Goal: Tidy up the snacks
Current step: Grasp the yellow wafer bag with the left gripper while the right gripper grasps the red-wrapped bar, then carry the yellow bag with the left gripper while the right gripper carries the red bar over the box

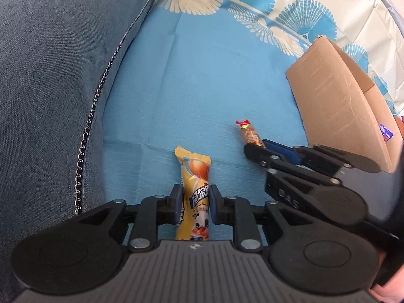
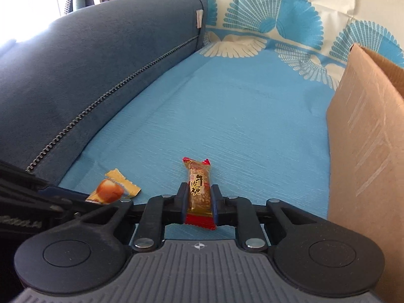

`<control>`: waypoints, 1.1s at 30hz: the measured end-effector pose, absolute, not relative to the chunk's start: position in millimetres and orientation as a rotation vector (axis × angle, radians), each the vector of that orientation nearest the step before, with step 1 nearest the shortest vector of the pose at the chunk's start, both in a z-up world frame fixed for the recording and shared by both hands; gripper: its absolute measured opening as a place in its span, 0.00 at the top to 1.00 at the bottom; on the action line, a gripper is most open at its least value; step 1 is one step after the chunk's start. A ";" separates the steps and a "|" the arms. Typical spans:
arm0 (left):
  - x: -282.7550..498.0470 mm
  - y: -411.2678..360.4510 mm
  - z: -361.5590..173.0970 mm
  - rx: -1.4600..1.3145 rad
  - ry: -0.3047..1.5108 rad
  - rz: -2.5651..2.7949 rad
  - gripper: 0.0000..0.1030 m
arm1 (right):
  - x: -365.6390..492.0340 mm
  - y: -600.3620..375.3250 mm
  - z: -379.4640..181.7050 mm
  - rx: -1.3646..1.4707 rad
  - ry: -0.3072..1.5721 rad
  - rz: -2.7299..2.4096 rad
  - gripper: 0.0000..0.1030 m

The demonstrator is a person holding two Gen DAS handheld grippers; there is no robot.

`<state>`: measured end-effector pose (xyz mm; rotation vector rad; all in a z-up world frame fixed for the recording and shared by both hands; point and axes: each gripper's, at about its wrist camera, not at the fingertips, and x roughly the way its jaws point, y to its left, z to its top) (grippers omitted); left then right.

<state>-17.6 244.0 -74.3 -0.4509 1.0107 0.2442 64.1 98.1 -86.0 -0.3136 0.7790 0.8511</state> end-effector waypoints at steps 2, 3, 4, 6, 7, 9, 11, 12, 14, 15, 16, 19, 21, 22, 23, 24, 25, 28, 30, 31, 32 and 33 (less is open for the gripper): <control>-19.0 242.2 -73.5 -0.447 1.006 0.239 0.76 | 58.4 91.6 -78.0 -0.311 0.777 0.854 0.82; -19.7 241.1 -73.3 -0.444 1.005 0.237 0.74 | 53.2 87.7 -74.3 -0.307 0.782 0.855 0.82; -20.2 240.0 -73.0 -0.441 1.005 0.235 0.73 | 47.3 83.9 -71.0 -0.309 0.789 0.858 0.82; -20.8 238.0 -72.8 -0.438 1.009 0.225 0.72 | 34.2 75.8 -64.6 -0.310 0.803 0.849 0.82; -20.5 237.1 -72.8 -0.438 1.011 0.222 0.71 | 29.1 72.4 -62.1 -0.306 0.814 0.843 0.82; -21.3 235.3 -72.5 -0.439 1.010 0.219 0.71 | 16.4 64.3 -57.2 -0.290 0.838 0.838 0.82; -23.8 232.8 -71.5 -0.439 1.009 0.211 0.71 | 4.9 56.5 -53.5 -0.289 0.844 0.842 0.82; -24.8 231.4 -71.0 -0.438 1.010 0.208 0.71 | -2.6 51.7 -52.0 -0.291 0.843 0.844 0.82; -27.8 227.9 -69.9 -0.436 1.009 0.200 0.71 | -15.9 39.8 -49.9 -0.283 0.836 0.863 0.82; -28.7 226.1 -69.5 -0.434 1.007 0.195 0.71 | -22.2 32.6 -49.8 -0.277 0.824 0.875 0.82; -29.5 224.9 -69.1 -0.430 1.005 0.193 0.71 | -28.8 25.7 -51.0 -0.277 0.813 0.882 0.82; -29.7 222.2 -69.0 -0.422 0.995 0.212 0.67 | -40.9 7.8 -60.7 -0.263 0.820 0.863 0.82; -28.9 223.1 -70.4 -0.431 0.995 0.232 0.63 | -39.9 1.9 -69.0 -0.248 0.850 0.842 0.82; -26.7 223.1 -70.9 -0.436 0.998 0.241 0.63 | -39.0 2.0 -71.8 -0.252 0.856 0.836 0.82; -25.7 223.9 -71.9 -0.439 1.003 0.247 0.63 | -38.1 3.0 -74.0 -0.259 0.854 0.833 0.82; -24.3 224.3 -73.1 -0.439 1.009 0.251 0.63 | -37.4 4.4 -74.8 -0.263 0.847 0.834 0.82; -23.3 225.1 -73.9 -0.438 1.016 0.250 0.63 | -36.6 5.9 -75.6 -0.264 0.839 0.837 0.82; -20.5 225.9 -76.7 -0.441 1.030 0.238 0.63 | -32.8 10.4 -82.7 -0.273 0.857 0.822 0.82; -19.3 226.8 -78.5 -0.443 1.036 0.244 0.65 | -29.2 13.7 -87.9 -0.275 0.873 0.820 0.81; -18.8 226.9 -79.1 -0.443 1.038 0.243 0.70 | -29.6 14.9 -88.3 -0.282 0.863 0.822 0.81; -18.3 226.7 -80.0 -0.440 1.040 0.244 0.71 | -30.0 17.0 -88.4 -0.297 0.854 0.825 0.80; -17.1 226.8 -80.5 -0.435 1.042 0.245 0.74 | -31.2 17.9 -88.3 -0.309 0.847 0.829 0.80</control>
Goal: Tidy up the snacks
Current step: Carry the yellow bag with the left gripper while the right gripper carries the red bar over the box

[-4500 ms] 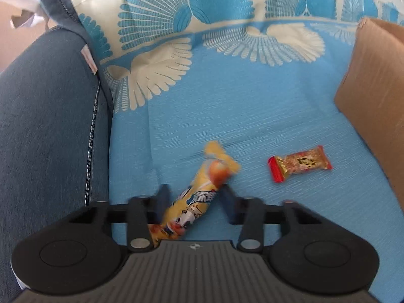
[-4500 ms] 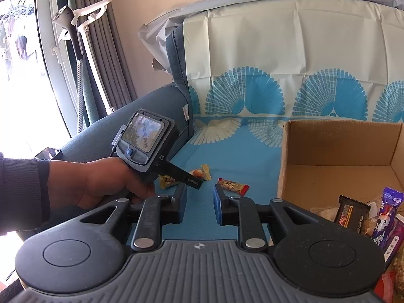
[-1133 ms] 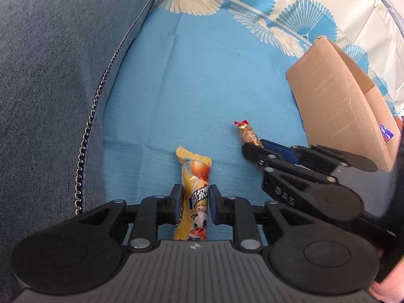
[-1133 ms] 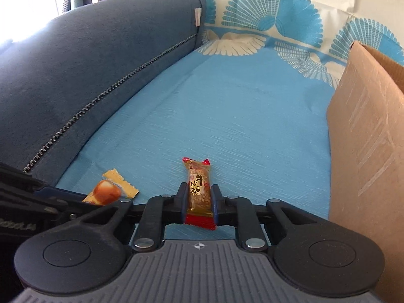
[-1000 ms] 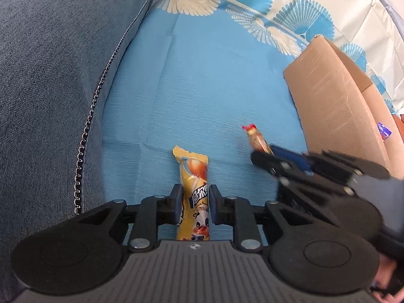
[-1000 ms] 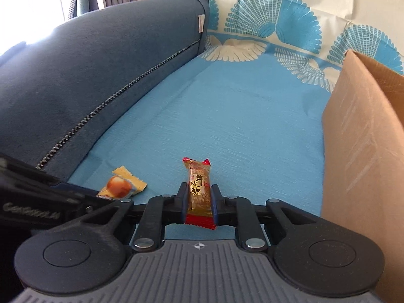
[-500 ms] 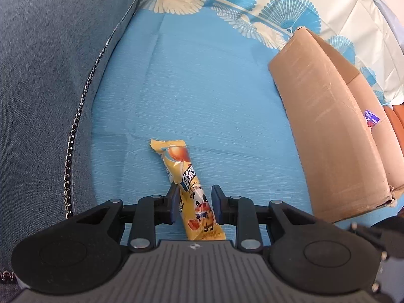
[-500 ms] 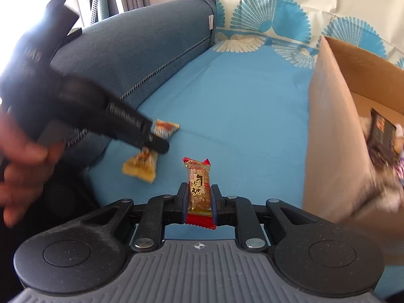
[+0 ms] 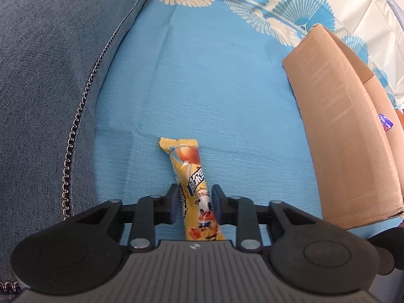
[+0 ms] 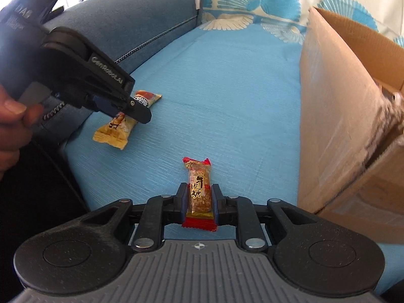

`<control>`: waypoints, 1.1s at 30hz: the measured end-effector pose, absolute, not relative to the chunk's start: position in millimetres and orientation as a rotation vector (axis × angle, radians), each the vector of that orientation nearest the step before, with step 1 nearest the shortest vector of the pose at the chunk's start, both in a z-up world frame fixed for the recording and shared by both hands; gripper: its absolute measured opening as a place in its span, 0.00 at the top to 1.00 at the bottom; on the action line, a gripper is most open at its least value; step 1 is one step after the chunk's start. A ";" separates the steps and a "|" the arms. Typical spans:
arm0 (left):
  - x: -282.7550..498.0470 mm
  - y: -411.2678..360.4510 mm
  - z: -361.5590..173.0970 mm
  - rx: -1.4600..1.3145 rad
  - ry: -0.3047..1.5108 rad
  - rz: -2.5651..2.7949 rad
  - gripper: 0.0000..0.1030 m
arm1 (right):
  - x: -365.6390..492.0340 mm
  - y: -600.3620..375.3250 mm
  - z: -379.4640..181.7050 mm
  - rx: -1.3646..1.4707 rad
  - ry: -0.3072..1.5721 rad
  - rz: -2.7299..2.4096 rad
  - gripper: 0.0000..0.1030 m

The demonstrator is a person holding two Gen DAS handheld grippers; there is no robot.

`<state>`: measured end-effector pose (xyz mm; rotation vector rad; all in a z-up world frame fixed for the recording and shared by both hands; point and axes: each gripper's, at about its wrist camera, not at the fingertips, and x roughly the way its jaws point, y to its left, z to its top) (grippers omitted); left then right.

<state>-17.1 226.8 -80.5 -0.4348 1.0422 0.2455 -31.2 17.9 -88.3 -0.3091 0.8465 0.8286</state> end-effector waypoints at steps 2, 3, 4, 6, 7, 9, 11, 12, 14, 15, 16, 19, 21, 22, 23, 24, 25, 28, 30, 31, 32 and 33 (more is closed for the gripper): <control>-15.2 224.5 -81.6 -0.420 1.045 0.250 0.79 | -35.3 15.9 -89.3 -0.320 0.836 0.832 0.80; -14.7 223.4 -81.7 -0.413 1.046 0.251 0.81 | -35.4 16.2 -89.4 -0.325 0.832 0.833 0.80; -14.5 222.9 -82.0 -0.407 1.046 0.252 0.83 | -35.9 16.7 -89.5 -0.331 0.829 0.834 0.80; -14.8 222.3 -82.1 -0.400 1.045 0.256 0.87 | -38.3 17.5 -89.2 -0.344 0.820 0.835 0.81; -14.5 221.2 -81.9 -0.399 1.042 0.256 0.88 | -39.2 17.7 -89.2 -0.352 0.813 0.837 0.81; -14.7 220.4 -81.1 -0.395 1.034 0.254 0.88 | -42.0 19.7 -87.5 -0.359 0.800 0.838 0.82; -16.1 219.1 -79.9 -0.389 1.026 0.249 0.89 | -43.6 19.6 -84.2 -0.355 0.783 0.842 0.82; -16.6 218.6 -79.4 -0.385 1.022 0.247 0.89 | -44.5 19.0 -82.2 -0.353 0.773 0.844 0.82; -18.3 218.1 -78.6 -0.380 1.017 0.242 0.89 | -44.8 18.1 -79.9 -0.347 0.765 0.846 0.82; -20.4 218.0 -78.1 -0.376 1.014 0.239 0.89 | -44.5 18.1 -79.8 -0.344 0.768 0.845 0.82; -22.3 216.9 -77.5 -0.372 1.013 0.237 0.89 | -43.7 19.3 -80.1 -0.342 0.772 0.841 0.82; -23.6 214.7 -75.9 -0.363 1.001 0.233 0.89 | -40.8 18.9 -81.4 -0.336 0.784 0.830 0.82; -27.4 214.0 -73.8 -0.360 0.983 0.238 0.89 | -39.8 16.5 -80.5 -0.323 0.783 0.828 0.82; -30.1 214.2 -72.3 -0.360 0.968 0.241 0.89 | -40.2 16.1 -79.5 -0.315 0.777 0.827 0.82; -33.1 213.8 -70.5 -0.360 0.952 0.242 0.89 | -40.4 15.3 -78.2 -0.308 0.770 0.828 0.82; -35.3 213.8 -68.8 -0.360 0.937 0.242 0.89 | -39.6 14.7 -76.6 -0.300 0.763 0.831 0.82; -37.8 213.4 -66.8 -0.359 0.921 0.245 0.89 | -39.6 14.2 -74.9 -0.294 0.755 0.834 0.82; -43.2 212.2 -61.7 -0.353 0.882 0.250 0.89 | -41.1 12.7 -69.1 -0.273 0.729 0.843 0.82; -46.6 210.5 -57.0 -0.348 0.855 0.254 0.89 | -42.7 12.0 -64.4 -0.260 0.711 0.851 0.82; -48.7 210.1 -54.7 -0.344 0.839 0.255 0.89 | -43.4 11.8 -61.9 -0.254 0.702 0.854 0.82; -51.0 208.8 -52.6 -0.341 0.820 0.257 0.89 | -44.3 11.5 -58.1 -0.248 0.691 0.856 0.82; -53.8 208.0 -50.3 -0.337 0.799 0.260 0.89 | -45.2 11.0 -54.0 -0.239 0.679 0.858 0.82</control>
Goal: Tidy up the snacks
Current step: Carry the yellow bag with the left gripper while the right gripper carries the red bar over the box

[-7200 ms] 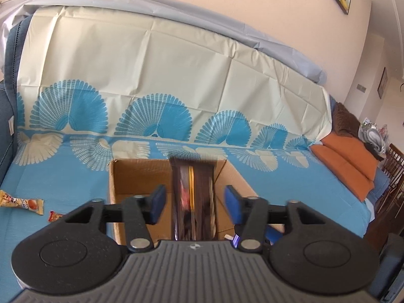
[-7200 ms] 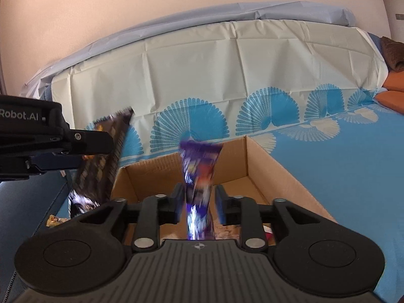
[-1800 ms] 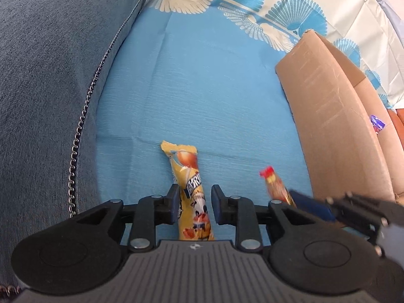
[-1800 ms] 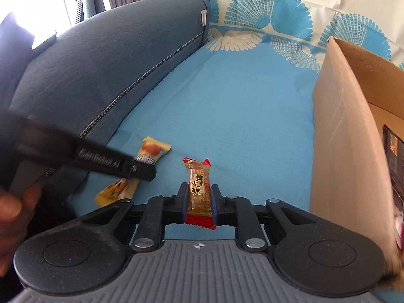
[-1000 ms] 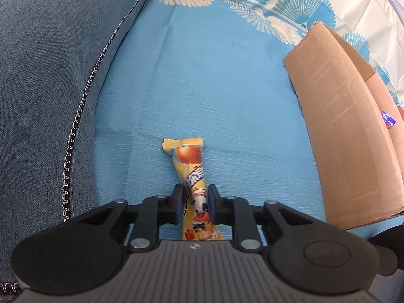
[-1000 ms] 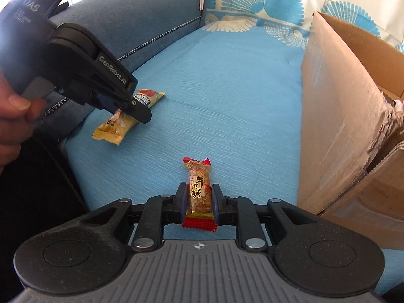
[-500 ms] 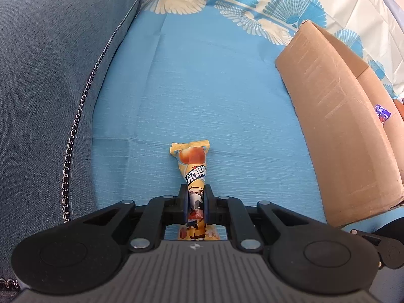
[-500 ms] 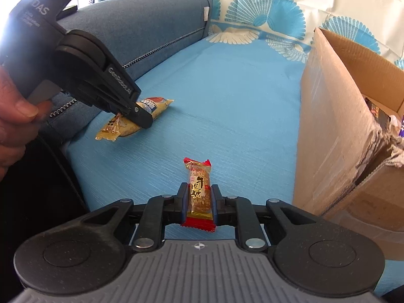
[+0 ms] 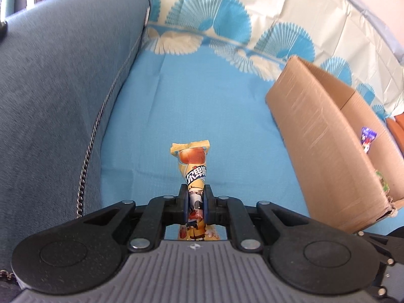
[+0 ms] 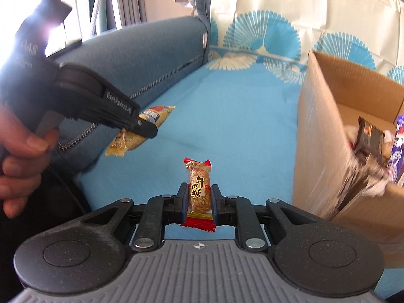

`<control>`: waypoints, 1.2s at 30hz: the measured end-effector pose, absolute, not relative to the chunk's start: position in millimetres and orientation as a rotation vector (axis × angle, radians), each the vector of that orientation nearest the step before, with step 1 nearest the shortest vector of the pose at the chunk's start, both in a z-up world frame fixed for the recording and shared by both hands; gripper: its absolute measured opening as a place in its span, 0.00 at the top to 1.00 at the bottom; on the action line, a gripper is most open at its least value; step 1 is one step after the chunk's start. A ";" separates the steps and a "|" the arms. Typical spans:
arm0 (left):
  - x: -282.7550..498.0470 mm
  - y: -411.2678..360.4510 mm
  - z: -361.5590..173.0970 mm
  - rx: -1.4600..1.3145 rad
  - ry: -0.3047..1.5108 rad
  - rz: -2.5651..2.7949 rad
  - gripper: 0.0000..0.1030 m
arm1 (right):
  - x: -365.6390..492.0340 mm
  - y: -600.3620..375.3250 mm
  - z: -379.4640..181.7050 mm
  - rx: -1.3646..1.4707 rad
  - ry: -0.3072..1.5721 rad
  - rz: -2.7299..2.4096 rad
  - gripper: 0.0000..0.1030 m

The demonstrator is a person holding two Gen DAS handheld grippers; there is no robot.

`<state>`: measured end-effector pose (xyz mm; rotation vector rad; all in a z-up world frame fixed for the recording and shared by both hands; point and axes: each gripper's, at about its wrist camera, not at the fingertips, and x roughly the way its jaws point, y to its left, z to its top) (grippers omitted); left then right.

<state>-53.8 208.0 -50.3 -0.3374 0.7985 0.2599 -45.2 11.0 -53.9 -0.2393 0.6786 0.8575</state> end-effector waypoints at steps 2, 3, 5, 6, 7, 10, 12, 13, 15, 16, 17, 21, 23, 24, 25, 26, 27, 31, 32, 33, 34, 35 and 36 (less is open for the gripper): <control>-59.7 206.1 -45.1 -0.332 0.747 0.268 0.89 | -47.2 8.3 -44.7 -0.213 0.653 0.865 0.82; -62.6 205.4 -42.6 -0.332 0.723 0.270 0.89 | -48.0 7.3 -39.6 -0.200 0.639 0.870 0.82; -67.3 204.8 -38.2 -0.333 0.684 0.279 0.89 | -49.8 4.5 -29.7 -0.179 0.609 0.881 0.82; -69.8 204.4 -36.0 -0.334 0.667 0.282 0.89 | -50.4 2.5 -24.7 -0.168 0.594 0.887 0.82; -68.6 203.8 -33.6 -0.337 0.652 0.289 0.89 | -51.0 0.5 -20.5 -0.160 0.583 0.893 0.82; -72.1 201.0 -27.6 -0.328 0.606 0.290 0.89 | -51.3 -5.7 -8.5 -0.133 0.556 0.905 0.82; -74.3 199.5 -24.5 -0.323 0.587 0.291 0.89 | -50.8 -10.2 0.0 -0.112 0.536 0.913 0.82; -75.9 199.2 -23.5 -0.321 0.580 0.293 0.89 | -50.4 -12.3 3.2 -0.104 0.527 0.917 0.82; -75.9 198.0 -22.8 -0.316 0.571 0.300 0.89 | -49.4 -17.1 9.1 -0.088 0.511 0.923 0.82; -76.6 197.5 -22.5 -0.312 0.566 0.303 0.89 | -48.1 -19.2 12.3 -0.079 0.502 0.925 0.82; -76.9 196.7 -22.1 -0.307 0.561 0.308 0.89 | -47.0 -21.4 14.9 -0.074 0.493 0.929 0.82; -81.1 195.9 -20.3 -0.297 0.538 0.341 0.89 | -44.9 -27.5 23.9 -0.074 0.458 0.936 0.82; -81.1 196.9 -20.3 -0.299 0.536 0.354 0.89 | -43.5 -29.9 28.4 -0.066 0.443 0.939 0.82; -81.5 197.1 -19.8 -0.297 0.536 0.362 0.89 | -42.5 -30.7 30.5 -0.062 0.435 0.939 0.82; -82.2 197.0 -18.9 -0.296 0.533 0.367 0.89 | -41.7 -31.8 32.1 -0.060 0.428 0.939 0.82; -82.2 197.3 -17.9 -0.299 0.531 0.373 0.89 | -39.6 -31.5 33.5 -0.057 0.424 0.937 0.82; -83.0 197.5 -17.0 -0.301 0.529 0.380 0.89 | -37.9 -32.6 34.8 -0.051 0.421 0.935 0.82; -80.5 196.2 -12.5 -0.326 0.547 0.412 0.89 | -29.8 -38.6 39.7 -0.011 0.417 0.920 0.82; -79.0 194.4 -11.4 -0.328 0.557 0.419 0.89 | -27.2 -40.7 41.3 0.001 0.416 0.914 0.82; -77.4 192.0 -10.4 -0.330 0.567 0.423 0.89 | -24.3 -43.1 43.0 0.016 0.416 0.907 0.82; -76.2 189.1 -8.7 -0.333 0.574 0.423 0.89 | -21.5 -46.0 44.7 0.033 0.416 0.902 0.82; -74.7 185.9 -6.7 -0.337 0.576 0.421 0.89 | -18.9 -49.0 46.0 0.050 0.417 0.896 0.82; -73.1 182.3 -4.2 -0.341 0.576 0.417 0.89 | -16.0 -52.0 47.1 0.067 0.419 0.890 0.82</control>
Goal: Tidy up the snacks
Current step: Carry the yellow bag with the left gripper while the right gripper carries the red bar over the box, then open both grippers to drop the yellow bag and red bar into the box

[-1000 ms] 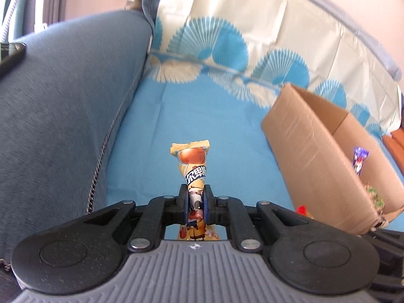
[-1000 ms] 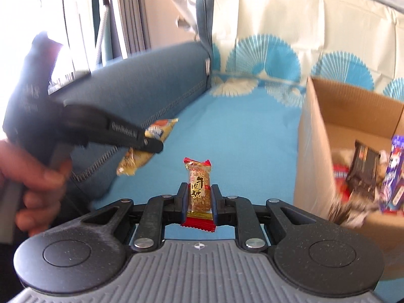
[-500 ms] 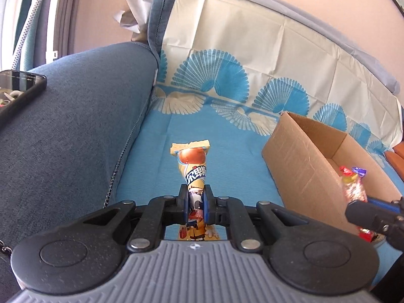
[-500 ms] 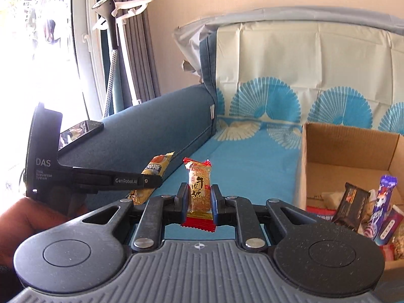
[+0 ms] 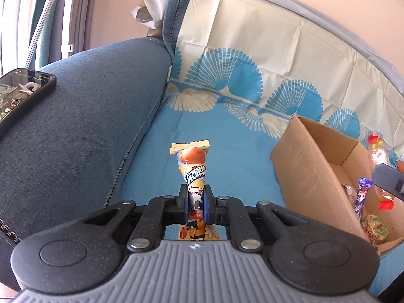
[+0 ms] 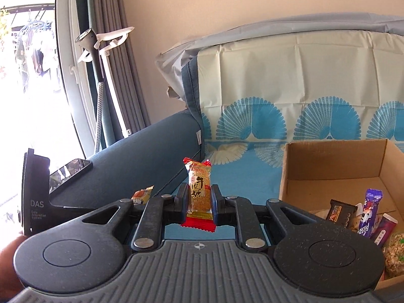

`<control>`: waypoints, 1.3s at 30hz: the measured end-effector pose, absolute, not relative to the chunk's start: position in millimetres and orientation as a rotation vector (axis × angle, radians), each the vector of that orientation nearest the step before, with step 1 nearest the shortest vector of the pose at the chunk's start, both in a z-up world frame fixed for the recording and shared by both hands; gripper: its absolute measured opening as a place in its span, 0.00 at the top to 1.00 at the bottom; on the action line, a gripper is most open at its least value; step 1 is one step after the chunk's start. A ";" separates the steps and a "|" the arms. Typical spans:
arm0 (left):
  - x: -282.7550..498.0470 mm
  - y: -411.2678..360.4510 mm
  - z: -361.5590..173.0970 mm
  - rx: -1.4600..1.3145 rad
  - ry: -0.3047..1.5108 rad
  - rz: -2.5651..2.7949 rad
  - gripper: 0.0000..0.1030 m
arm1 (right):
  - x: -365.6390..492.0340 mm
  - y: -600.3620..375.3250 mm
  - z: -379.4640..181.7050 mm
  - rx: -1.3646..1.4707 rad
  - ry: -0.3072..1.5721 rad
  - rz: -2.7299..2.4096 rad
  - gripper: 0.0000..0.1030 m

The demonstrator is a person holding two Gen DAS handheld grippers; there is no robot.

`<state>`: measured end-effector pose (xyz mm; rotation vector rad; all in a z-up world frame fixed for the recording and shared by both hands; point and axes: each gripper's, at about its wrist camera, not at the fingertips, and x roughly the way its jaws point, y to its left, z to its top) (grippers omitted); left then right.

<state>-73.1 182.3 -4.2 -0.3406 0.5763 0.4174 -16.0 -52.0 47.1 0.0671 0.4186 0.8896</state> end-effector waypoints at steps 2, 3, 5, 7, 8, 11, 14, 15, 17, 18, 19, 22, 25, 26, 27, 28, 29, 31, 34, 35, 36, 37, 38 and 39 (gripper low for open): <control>-67.9 173.6 2.7 -0.342 0.572 0.404 0.89 | -9.5 -56.9 48.0 0.097 0.429 0.873 0.82; -64.8 168.7 6.9 -0.341 0.569 0.396 0.89 | -6.8 -59.8 48.2 0.113 0.434 0.863 0.82; -57.5 159.1 16.6 -0.332 0.557 0.378 0.89 | 0.2 -64.7 48.1 0.141 0.442 0.842 0.82; -47.4 149.4 27.4 -0.324 0.544 0.359 0.89 | 6.5 -69.6 48.5 0.161 0.444 0.816 0.82; -42.8 145.3 32.5 -0.323 0.536 0.350 0.89 | 9.3 -71.9 48.1 0.171 0.441 0.800 0.82; -24.6 130.4 48.5 -0.315 0.513 0.317 0.89 | 19.7 -81.3 49.1 0.196 0.430 0.739 0.82; -4.7 113.0 64.6 -0.306 0.485 0.273 0.89 | 30.4 -96.2 48.3 0.225 0.411 0.633 0.82; 3.3 105.7 70.0 -0.302 0.475 0.256 0.89 | 34.8 -102.2 47.7 0.238 0.410 0.592 0.82; 17.7 91.1 78.6 -0.292 0.458 0.221 0.89 | 44.0 -115.9 45.4 0.267 0.409 0.508 0.82; 25.3 83.3 82.2 -0.286 0.451 0.201 0.89 | 48.2 -123.0 44.5 0.281 0.408 0.470 0.82; 33.3 75.5 85.0 -0.279 0.447 0.181 0.89 | 52.2 -129.9 43.6 0.298 0.408 0.438 0.82; 54.0 50.6 89.7 -0.260 0.443 0.124 0.89 | 61.3 -150.1 40.2 0.346 0.401 0.356 0.82; 71.6 26.4 92.3 -0.237 0.440 0.072 0.89 | 66.3 -164.6 39.3 0.371 0.386 0.307 0.82; 76.5 19.0 92.9 -0.228 0.437 0.055 0.89 | 67.9 -168.3 39.5 0.373 0.380 0.293 0.82; 81.7 11.8 93.3 -0.219 0.434 0.040 0.89 | 68.7 -171.4 39.1 0.377 0.376 0.281 0.82; 86.1 5.8 93.4 -0.213 0.434 0.028 0.89 | 69.5 -174.4 38.7 0.382 0.375 0.269 0.82; 90.7 0.5 93.5 -0.210 0.434 0.016 0.89 | 70.7 -177.2 38.3 0.386 0.375 0.262 0.82; 97.5 -8.5 93.2 -0.201 0.435 -0.004 0.89 | 72.2 -180.7 36.9 0.390 0.375 0.246 0.82; 106.3 -18.0 94.2 -0.190 0.437 -0.026 0.89 | 74.7 -184.9 35.9 0.404 0.375 0.233 0.82; 108.1 -19.8 94.7 -0.188 0.436 -0.031 0.89 | 75.1 -185.6 35.4 0.405 0.374 0.231 0.82; 110.2 -21.1 95.1 -0.187 0.435 -0.033 0.89 | 75.1 -186.5 35.9 0.406 0.373 0.230 0.82; 111.6 -21.7 95.8 -0.185 0.432 -0.034 0.89 | 75.2 -186.7 35.7 0.407 0.369 0.229 0.82; 111.6 -22.7 96.6 -0.180 0.429 -0.031 0.89 | 75.4 -187.0 36.1 0.407 0.365 0.227 0.82; 111.8 -24.2 97.0 -0.169 0.425 -0.030 0.89 | 75.6 -187.4 36.8 0.406 0.363 0.228 0.82</control>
